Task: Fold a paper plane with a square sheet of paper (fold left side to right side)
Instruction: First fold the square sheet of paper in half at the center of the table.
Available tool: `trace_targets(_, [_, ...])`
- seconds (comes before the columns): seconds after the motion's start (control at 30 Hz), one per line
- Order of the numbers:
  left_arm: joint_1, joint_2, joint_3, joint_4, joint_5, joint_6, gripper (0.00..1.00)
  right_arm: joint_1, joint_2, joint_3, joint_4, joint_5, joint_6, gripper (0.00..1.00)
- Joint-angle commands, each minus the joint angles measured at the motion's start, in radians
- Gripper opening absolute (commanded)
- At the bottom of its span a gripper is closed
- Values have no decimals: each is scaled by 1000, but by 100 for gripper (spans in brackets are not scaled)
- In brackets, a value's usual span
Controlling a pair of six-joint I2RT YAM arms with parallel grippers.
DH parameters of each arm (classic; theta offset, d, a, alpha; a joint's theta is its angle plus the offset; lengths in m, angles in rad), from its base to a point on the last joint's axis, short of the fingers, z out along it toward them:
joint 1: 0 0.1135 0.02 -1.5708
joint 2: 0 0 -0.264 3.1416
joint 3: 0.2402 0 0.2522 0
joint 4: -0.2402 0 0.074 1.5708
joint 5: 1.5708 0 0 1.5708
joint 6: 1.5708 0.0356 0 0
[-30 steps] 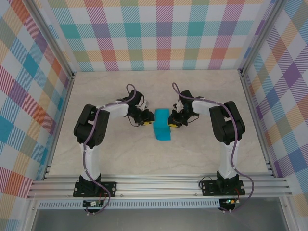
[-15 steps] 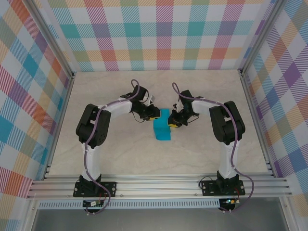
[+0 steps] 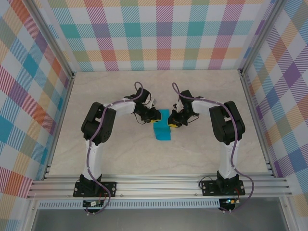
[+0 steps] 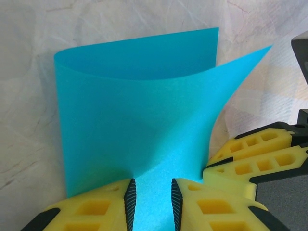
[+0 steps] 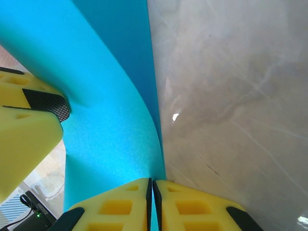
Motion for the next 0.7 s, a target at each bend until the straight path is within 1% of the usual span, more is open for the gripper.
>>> trace_targets(0.0, [48, 25, -2, -23, -64, 16, 28, 11, 85, -30, -60, 106, -23, 13])
trace_targets(0.23, [92, 20, 5, -18, -52, 18, 29, 11, 86, -30, -59, 103, -26, 13])
trace_targets(0.57, [85, -90, -3, 15, 47, 66, 28, 12, 87, -25, -59, 99, -26, 13])
trace_targets(0.67, [69, -94, -8, 27, 84, 69, 28, 11, 86, -22, -61, 99, -25, 13])
